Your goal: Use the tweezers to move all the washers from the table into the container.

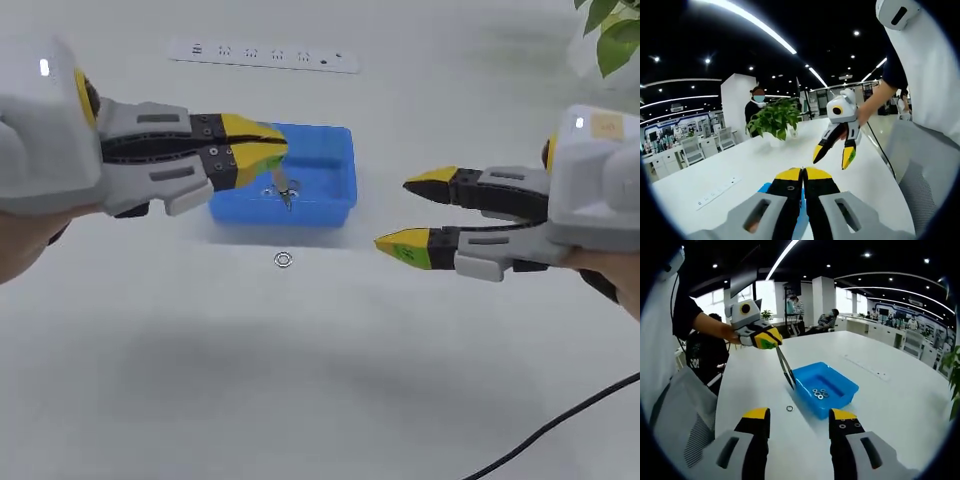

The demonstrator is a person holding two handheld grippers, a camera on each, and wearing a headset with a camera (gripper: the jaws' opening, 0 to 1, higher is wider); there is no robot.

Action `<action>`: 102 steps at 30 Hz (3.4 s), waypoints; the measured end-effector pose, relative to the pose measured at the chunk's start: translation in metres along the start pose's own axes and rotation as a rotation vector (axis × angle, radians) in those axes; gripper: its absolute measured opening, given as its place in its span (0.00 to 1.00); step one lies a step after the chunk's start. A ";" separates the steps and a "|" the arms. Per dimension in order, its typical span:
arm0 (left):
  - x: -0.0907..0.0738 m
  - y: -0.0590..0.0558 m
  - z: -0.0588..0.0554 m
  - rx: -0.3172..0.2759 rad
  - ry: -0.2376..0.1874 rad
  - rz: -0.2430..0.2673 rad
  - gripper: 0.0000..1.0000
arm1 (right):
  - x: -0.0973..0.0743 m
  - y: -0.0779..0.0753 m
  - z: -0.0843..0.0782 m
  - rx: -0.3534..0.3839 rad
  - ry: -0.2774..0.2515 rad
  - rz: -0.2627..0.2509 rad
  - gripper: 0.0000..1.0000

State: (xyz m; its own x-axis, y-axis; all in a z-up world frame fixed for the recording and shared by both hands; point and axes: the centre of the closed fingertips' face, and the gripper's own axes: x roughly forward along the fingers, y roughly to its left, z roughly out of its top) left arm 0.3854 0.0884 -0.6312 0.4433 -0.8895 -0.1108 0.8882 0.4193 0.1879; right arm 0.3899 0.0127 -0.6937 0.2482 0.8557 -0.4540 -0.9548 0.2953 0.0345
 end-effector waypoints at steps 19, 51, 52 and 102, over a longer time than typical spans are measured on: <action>0.007 -0.026 -0.044 -0.048 0.100 -0.058 0.04 | -0.008 0.014 -0.032 -0.007 0.058 -0.058 0.76; 0.006 -0.022 -0.057 -0.094 0.161 -0.115 0.04 | 0.025 0.042 -0.036 -0.027 0.088 0.057 0.82; 0.007 -0.021 -0.057 -0.103 0.161 -0.121 0.04 | 0.029 0.041 -0.033 -0.041 0.088 0.062 0.81; 0.013 -0.015 -0.068 -0.204 0.244 -0.196 0.06 | 0.124 0.038 -0.028 -0.277 0.137 0.350 0.09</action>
State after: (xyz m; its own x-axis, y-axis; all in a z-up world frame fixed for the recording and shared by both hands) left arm 0.3859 0.0826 -0.7017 0.2560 -0.8972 -0.3597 0.9539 0.2947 -0.0561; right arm 0.3802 0.1178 -0.7739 -0.1030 0.8140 -0.5716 -0.9896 -0.1420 -0.0238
